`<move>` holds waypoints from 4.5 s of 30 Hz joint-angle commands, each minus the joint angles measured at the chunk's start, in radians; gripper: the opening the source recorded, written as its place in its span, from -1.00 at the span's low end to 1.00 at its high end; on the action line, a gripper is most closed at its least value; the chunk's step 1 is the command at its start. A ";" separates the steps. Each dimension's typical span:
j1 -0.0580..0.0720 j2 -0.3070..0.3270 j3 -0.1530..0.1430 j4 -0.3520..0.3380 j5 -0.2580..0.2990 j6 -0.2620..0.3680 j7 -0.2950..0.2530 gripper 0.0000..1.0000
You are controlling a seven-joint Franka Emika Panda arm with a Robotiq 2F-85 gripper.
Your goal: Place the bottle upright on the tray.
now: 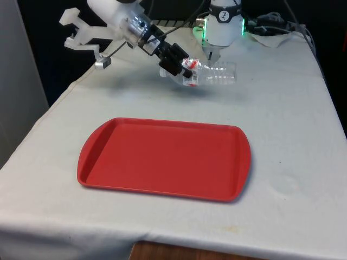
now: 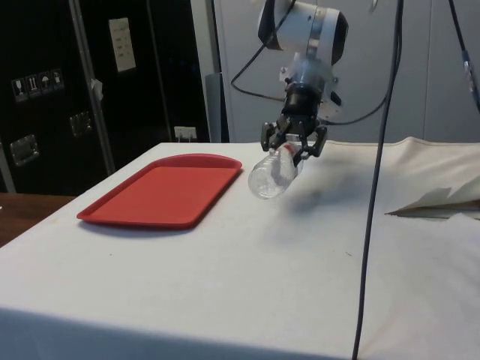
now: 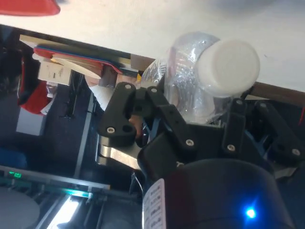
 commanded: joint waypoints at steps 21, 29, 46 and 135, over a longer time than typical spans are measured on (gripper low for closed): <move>0.009 -0.151 -0.027 0.003 -0.122 -0.028 0.152 -0.33; 0.008 -0.200 -0.028 0.012 -0.164 -0.044 0.215 -0.33; 0.009 -0.269 -0.026 0.049 -0.237 -0.070 0.337 -0.33; 0.047 -0.301 0.030 0.100 -0.422 0.125 0.496 -0.33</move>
